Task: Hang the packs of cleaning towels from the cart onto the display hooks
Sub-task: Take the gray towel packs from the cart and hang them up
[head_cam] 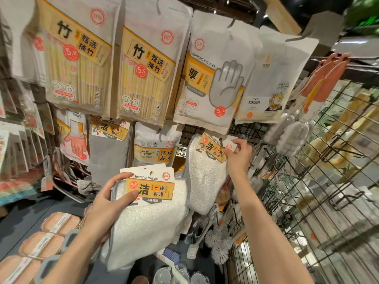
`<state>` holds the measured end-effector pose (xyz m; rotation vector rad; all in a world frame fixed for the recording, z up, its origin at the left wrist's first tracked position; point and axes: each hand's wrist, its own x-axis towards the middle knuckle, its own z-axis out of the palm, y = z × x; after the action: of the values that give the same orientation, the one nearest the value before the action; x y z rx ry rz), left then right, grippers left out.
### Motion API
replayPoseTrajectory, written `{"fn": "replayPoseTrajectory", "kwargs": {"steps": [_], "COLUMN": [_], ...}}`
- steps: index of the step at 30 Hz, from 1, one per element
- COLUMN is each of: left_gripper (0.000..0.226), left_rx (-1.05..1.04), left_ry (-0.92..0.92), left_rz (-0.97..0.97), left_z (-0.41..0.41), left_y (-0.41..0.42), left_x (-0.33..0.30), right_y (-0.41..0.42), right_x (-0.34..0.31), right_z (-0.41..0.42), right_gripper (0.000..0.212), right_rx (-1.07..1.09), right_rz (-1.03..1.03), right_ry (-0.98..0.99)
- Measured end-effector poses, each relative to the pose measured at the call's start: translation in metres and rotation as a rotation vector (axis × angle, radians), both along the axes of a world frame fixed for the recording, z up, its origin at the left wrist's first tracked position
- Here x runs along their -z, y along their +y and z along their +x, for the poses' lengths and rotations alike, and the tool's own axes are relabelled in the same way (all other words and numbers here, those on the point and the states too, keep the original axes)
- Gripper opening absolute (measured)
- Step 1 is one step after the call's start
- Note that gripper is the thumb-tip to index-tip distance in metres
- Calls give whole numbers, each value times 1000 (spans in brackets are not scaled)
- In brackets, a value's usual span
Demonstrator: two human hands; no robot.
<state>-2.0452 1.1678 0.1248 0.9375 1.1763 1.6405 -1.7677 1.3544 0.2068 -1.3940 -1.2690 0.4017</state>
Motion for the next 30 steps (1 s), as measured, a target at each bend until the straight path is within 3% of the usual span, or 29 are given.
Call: {"fn": "replayPoseTrajectory", "kwargs": {"steps": [8,12,15,20,24,30], "left_gripper": [48,45,43,44,45,47], "left_rx": [25,39,42,61,74,88], "left_ry": [35,8,-20,1,-4,-57], "left_rz": [-21,-21,-8,9,5,31], "left_z": [-4,0,4,15,26,35], "left_y": [-3,-3,-3,-3,-5,-9], "left_x": [-1,-3,-5,-11,-16,-25], "right_y": [8,-15,-43,-92,-117,-133], "right_x": [-3,-2,-1,3,9,20], "right_z": [0,0,-2,-24,-48,-58], "right_gripper": [31,44,41,24,38,48], "right_rx": [43,-4,-51,-310,-614,-586], "right_rz": [-54,-16,0,-104,-253,-219], "right_ry": [-69,-42,-59,-221,-254,-173]}}
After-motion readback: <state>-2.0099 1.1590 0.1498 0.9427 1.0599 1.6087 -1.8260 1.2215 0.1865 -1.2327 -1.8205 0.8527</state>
